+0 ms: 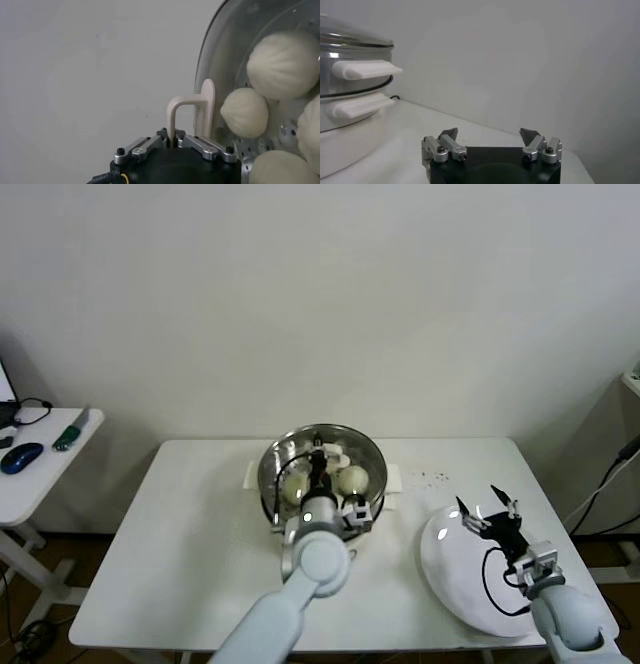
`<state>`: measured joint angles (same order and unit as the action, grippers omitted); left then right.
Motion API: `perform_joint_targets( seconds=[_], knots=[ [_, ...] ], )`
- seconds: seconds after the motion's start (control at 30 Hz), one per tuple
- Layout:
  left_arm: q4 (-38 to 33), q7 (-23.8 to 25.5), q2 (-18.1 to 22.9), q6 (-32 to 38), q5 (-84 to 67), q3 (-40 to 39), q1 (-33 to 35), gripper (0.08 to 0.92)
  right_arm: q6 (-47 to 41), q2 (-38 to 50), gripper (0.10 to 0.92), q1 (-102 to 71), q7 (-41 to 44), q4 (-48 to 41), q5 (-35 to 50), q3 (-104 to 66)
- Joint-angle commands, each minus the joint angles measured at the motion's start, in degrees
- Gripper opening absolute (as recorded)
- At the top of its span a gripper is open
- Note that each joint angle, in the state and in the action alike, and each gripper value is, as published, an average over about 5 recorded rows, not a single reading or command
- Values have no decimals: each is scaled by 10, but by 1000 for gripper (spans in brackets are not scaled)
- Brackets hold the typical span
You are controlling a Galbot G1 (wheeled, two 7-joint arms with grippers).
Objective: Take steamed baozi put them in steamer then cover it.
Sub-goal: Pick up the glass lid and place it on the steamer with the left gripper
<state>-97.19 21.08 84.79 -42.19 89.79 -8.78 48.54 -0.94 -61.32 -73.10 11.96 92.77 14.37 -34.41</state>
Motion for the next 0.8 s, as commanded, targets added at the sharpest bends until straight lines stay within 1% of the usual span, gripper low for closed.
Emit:
perform_joint_targets(
  seconds=[0.03, 0.8],
  knots=[
    [4, 2, -2, -28, 7, 0, 6, 152, 1, -2, 823, 1, 1, 0, -5, 1],
    [14, -29, 0, -28, -5, -1, 10, 152, 4, -7, 823, -8, 10, -1, -7, -20]
  ],
)
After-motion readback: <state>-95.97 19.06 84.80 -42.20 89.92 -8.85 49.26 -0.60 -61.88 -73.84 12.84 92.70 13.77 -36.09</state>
